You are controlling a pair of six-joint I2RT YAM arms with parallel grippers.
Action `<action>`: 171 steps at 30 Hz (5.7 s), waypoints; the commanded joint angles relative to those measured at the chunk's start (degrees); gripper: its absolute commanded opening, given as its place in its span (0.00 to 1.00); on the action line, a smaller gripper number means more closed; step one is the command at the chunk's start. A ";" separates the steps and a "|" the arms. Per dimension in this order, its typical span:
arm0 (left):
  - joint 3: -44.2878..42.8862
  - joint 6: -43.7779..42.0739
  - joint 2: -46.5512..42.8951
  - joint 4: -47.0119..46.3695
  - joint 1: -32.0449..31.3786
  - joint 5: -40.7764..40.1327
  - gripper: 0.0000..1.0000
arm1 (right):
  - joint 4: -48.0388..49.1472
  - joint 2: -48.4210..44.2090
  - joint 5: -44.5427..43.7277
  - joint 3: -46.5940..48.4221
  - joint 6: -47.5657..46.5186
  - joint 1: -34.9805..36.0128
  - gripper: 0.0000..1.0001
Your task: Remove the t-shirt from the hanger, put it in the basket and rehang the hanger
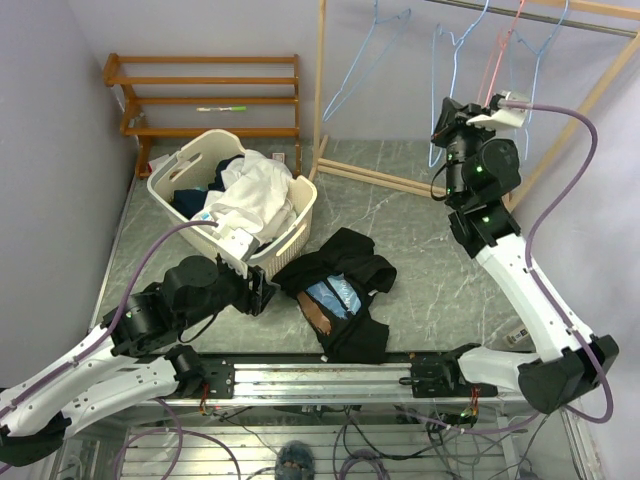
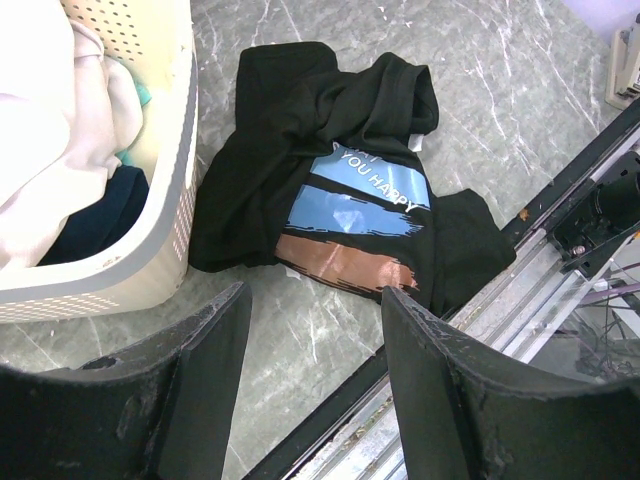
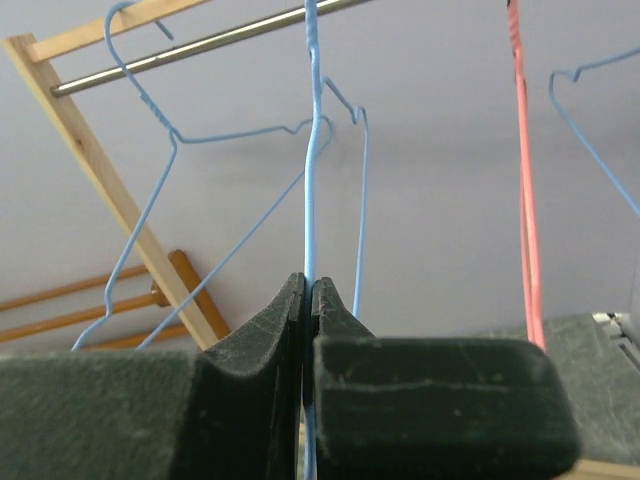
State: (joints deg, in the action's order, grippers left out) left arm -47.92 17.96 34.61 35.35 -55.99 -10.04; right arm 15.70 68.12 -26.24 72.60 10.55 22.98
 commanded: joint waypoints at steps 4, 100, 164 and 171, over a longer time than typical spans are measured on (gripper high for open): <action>0.60 -0.15 -0.50 -1.78 -0.09 1.17 0.66 | 9.07 6.57 -1.80 6.40 -4.99 -0.12 0.00; -24.16 6.84 78.74 -8.21 -15.56 -12.25 0.08 | -65.02 -45.76 28.58 -17.92 6.63 -3.28 0.76; -28.59 15.18 75.92 3.31 39.46 8.50 0.28 | -64.31 -46.99 28.73 -18.98 7.03 -3.29 0.76; -27.04 15.36 72.78 3.92 39.46 9.13 0.77 | -64.27 -47.28 28.90 -19.00 7.00 -3.25 0.76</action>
State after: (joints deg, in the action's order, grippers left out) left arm -78.17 31.55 105.62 35.55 -16.08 -6.90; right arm -49.98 21.58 2.35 53.89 17.37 19.81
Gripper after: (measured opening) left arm 0.576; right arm 0.761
